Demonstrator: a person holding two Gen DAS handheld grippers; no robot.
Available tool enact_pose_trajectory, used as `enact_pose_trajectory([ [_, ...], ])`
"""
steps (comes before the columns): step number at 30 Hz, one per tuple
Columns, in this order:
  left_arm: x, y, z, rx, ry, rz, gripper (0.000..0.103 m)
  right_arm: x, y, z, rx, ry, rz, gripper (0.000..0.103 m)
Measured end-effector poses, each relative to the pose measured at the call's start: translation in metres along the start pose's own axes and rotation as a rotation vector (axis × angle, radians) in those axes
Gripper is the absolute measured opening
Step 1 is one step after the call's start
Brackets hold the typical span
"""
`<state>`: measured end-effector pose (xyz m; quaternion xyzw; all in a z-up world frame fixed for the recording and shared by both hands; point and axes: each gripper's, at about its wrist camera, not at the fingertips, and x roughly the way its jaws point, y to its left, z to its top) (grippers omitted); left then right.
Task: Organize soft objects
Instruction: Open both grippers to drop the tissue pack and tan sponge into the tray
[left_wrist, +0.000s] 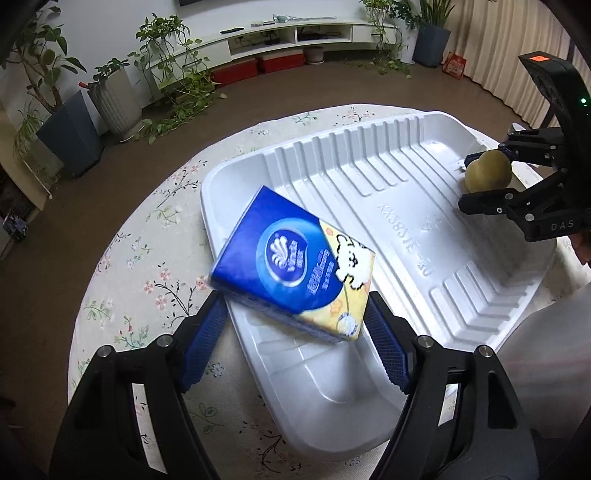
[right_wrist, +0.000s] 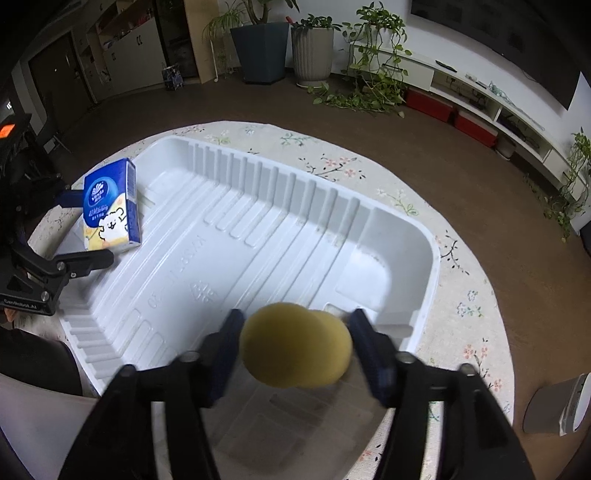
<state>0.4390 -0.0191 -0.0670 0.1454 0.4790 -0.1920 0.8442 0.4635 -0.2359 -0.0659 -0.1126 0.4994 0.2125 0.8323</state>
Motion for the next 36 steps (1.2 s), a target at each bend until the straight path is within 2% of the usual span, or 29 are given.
enact_pose_trajectory([
  [2,-0.002,0.002,-0.001,-0.007,-0.006,-0.005,0.074,-0.002,-0.002,0.000,0.009,-0.010,0.009,0.066],
  [6,-0.005,0.011,-0.005,-0.031,-0.006,-0.018,0.074,-0.013,-0.004,0.001,0.014,-0.049,0.017,0.077],
  [14,0.001,0.028,-0.026,-0.092,0.040,-0.021,0.075,-0.047,-0.018,-0.001,0.072,-0.132,0.029,0.077],
  [18,-0.004,0.037,-0.035,-0.137,0.025,-0.023,0.075,-0.072,-0.026,-0.009,0.104,-0.181,0.027,0.077],
  [21,-0.019,0.043,-0.038,-0.171,-0.017,-0.017,0.075,-0.094,-0.029,-0.018,0.130,-0.219,0.030,0.077],
  [27,-0.079,0.048,-0.058,-0.237,-0.121,0.004,0.075,-0.155,-0.011,-0.056,0.135,-0.302,0.007,0.079],
  [30,-0.115,0.045,-0.079,-0.261,-0.165,0.021,0.075,-0.190,0.009,-0.089,0.138,-0.352,0.016,0.086],
  [32,-0.151,0.041,-0.105,-0.286,-0.223,0.001,0.078,-0.208,0.023,-0.111,0.126,-0.379,0.030,0.091],
  [34,-0.177,0.038,-0.122,-0.303,-0.259,-0.022,0.090,-0.225,0.043,-0.139,0.116,-0.397,0.049,0.097],
  [36,-0.200,0.026,-0.148,-0.327,-0.274,-0.050,0.093,-0.234,0.058,-0.160,0.115,-0.401,0.071,0.102],
])
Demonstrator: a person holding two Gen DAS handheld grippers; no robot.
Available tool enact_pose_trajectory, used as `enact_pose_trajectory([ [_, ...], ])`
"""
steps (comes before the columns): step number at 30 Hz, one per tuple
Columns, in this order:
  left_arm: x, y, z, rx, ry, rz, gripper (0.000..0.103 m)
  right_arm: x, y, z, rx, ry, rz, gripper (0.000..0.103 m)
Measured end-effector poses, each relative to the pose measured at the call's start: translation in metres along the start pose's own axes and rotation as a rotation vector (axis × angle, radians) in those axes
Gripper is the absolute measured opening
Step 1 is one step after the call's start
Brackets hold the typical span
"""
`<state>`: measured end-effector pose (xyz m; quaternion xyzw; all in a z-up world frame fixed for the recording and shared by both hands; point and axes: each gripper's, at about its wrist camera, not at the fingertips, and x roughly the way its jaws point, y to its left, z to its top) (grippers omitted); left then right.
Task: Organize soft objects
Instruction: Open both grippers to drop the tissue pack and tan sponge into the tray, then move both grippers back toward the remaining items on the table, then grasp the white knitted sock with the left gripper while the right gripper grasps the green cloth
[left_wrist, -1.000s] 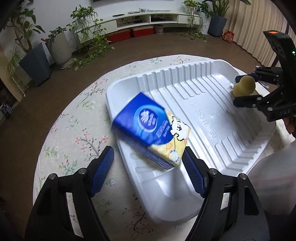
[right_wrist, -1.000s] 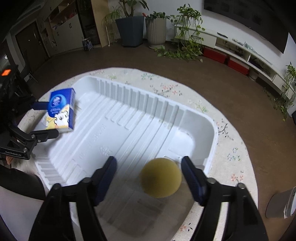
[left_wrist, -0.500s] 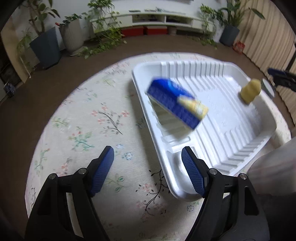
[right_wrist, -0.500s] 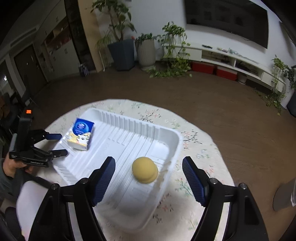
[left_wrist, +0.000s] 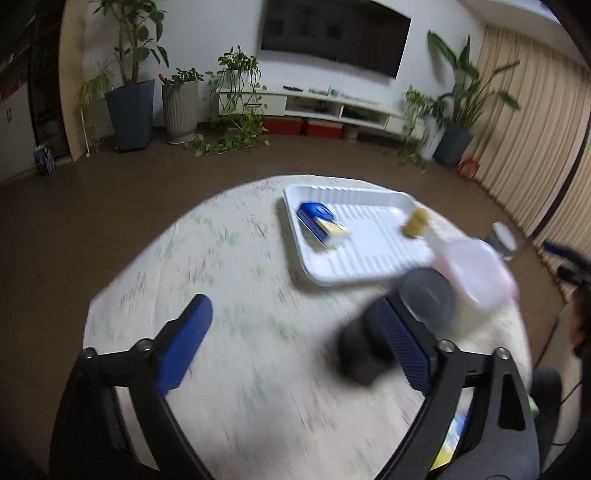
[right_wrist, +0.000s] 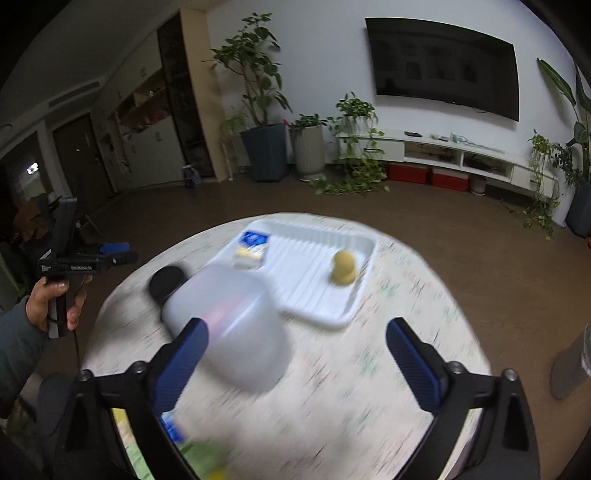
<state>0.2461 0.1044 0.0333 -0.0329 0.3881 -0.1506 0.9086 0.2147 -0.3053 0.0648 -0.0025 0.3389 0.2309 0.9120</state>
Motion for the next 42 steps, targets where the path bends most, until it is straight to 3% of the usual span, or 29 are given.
enact_pose_trajectory([
  [4,-0.037,-0.014,-0.054,-0.038,0.044,0.012,0.093,-0.026,0.033,-0.043,0.023,0.022,0.037,0.103],
  [8,-0.066,-0.038,-0.111,-0.091,0.081,0.040,0.097,-0.041,0.067,-0.081,-0.005,0.016,-0.002,0.103],
  [14,-0.077,-0.080,-0.185,-0.105,0.160,0.137,0.097,-0.051,0.106,-0.147,0.035,0.034,-0.030,0.103],
  [18,-0.079,-0.102,-0.222,-0.101,0.175,0.185,0.097,-0.040,0.120,-0.176,0.042,0.102,-0.059,0.103],
  [26,-0.074,-0.110,-0.234,-0.049,0.158,0.293,0.097,-0.031,0.122,-0.173,0.070,0.083,-0.051,0.101],
  [34,-0.072,-0.115,-0.233,-0.036,0.149,0.270,0.097,0.001,0.127,-0.155,0.081,0.117,-0.049,0.101],
  [42,-0.060,-0.119,-0.227,-0.017,0.162,0.257,0.097,0.019,0.124,-0.159,0.093,0.175,-0.040,0.081],
])
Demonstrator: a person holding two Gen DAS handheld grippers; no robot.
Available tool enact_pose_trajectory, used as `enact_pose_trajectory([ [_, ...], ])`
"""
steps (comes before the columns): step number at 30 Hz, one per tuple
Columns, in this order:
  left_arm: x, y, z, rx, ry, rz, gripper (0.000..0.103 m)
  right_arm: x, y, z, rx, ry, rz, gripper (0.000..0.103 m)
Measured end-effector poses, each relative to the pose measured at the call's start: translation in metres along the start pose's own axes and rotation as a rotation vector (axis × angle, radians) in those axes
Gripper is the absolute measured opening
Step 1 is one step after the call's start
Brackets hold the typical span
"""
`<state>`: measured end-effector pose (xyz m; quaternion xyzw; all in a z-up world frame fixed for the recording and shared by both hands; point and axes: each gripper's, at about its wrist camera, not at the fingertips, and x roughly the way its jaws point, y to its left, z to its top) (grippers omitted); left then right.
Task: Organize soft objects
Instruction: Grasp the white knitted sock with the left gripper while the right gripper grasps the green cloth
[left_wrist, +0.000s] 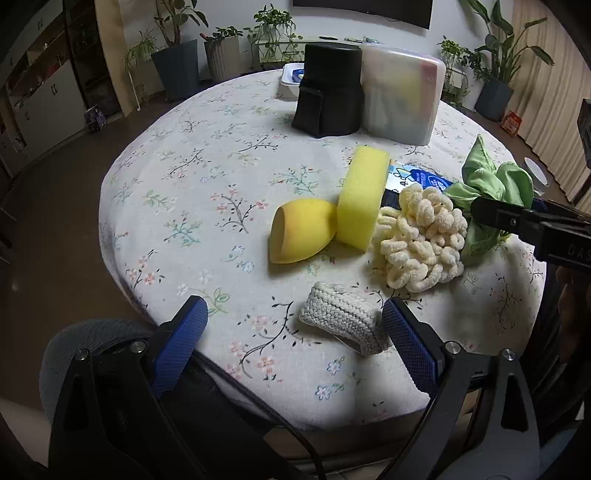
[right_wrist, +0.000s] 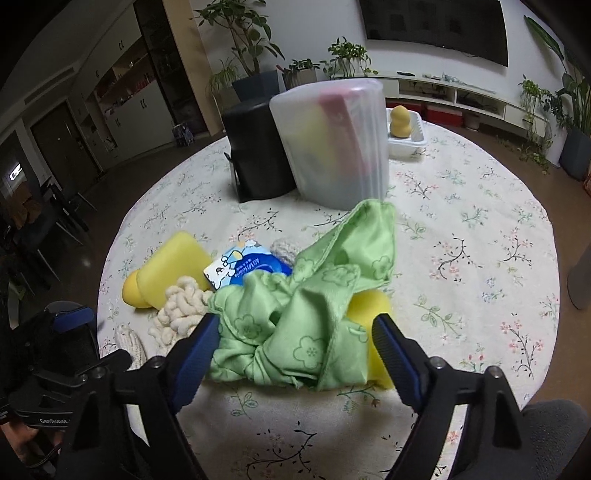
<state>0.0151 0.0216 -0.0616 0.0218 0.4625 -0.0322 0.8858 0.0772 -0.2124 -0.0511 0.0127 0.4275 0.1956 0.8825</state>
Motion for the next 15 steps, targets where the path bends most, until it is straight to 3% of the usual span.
enact_pose_trajectory([
  [9,0.0012,-0.0021,0.0017,-0.009,-0.010,-0.014,0.097,-0.0020,0.0056,-0.0003,-0.030,-0.017,0.028,0.060],
  [15,0.0096,-0.0043,0.0034,0.000,0.009,-0.024,0.097,-0.0041,0.0045,0.0000,-0.026,-0.025,0.042,0.055],
])
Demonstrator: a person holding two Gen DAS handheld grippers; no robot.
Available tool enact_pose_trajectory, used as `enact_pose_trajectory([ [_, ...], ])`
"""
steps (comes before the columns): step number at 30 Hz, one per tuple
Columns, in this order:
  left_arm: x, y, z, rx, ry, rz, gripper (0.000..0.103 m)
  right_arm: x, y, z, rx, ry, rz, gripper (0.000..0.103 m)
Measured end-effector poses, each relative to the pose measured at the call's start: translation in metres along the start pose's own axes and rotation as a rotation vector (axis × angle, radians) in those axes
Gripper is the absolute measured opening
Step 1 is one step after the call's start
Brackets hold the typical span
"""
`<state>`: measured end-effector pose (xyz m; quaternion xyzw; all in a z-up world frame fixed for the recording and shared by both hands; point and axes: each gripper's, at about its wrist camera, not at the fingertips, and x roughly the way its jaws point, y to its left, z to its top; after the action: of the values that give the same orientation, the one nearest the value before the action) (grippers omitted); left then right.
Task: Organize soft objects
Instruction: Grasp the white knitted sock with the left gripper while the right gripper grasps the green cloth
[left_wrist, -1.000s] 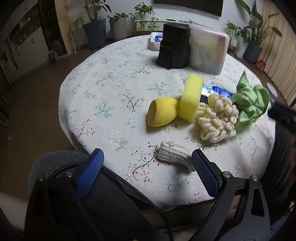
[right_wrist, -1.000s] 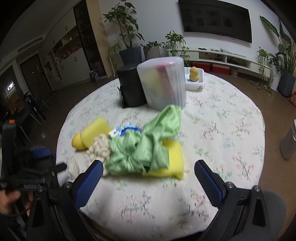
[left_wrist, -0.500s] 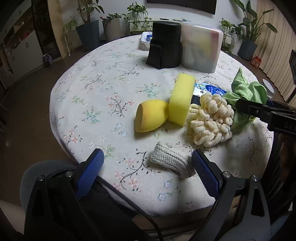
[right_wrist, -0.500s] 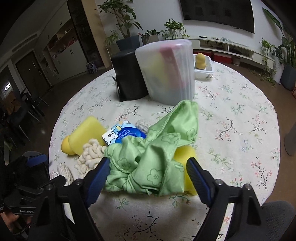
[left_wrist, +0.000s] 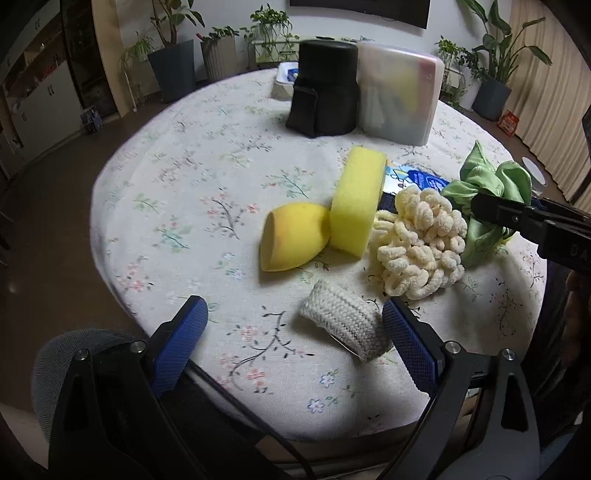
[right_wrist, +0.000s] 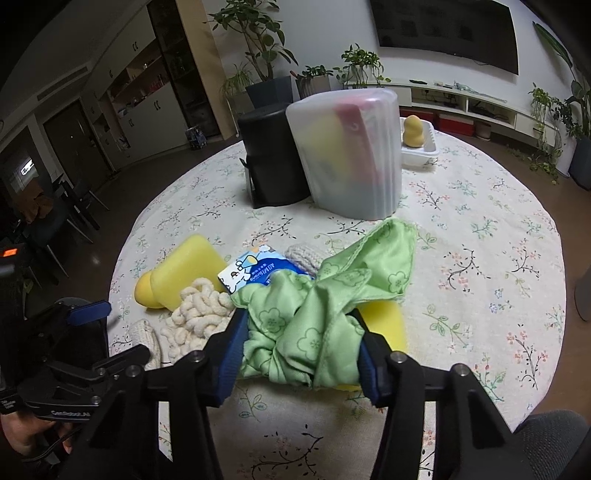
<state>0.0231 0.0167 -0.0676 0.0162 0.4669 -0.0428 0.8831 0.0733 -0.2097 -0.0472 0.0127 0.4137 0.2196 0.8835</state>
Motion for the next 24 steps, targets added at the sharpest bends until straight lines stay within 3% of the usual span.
enact_pose_trajectory([
  [7,0.013,-0.009,0.003,0.002,0.046,-0.034,0.095,-0.002,0.002,0.000,-0.014,-0.003,0.001,0.051],
  [13,0.014,-0.014,0.003,-0.002,0.045,-0.100,0.062,-0.004,0.004,0.000,-0.025,-0.007,-0.001,0.047],
  [17,0.012,-0.021,0.005,0.001,0.053,-0.132,0.032,-0.006,0.006,-0.001,-0.029,-0.006,-0.002,0.046],
  [24,0.008,-0.021,0.004,-0.021,0.066,-0.153,0.025,-0.006,0.007,-0.001,-0.019,-0.015,-0.004,0.046],
])
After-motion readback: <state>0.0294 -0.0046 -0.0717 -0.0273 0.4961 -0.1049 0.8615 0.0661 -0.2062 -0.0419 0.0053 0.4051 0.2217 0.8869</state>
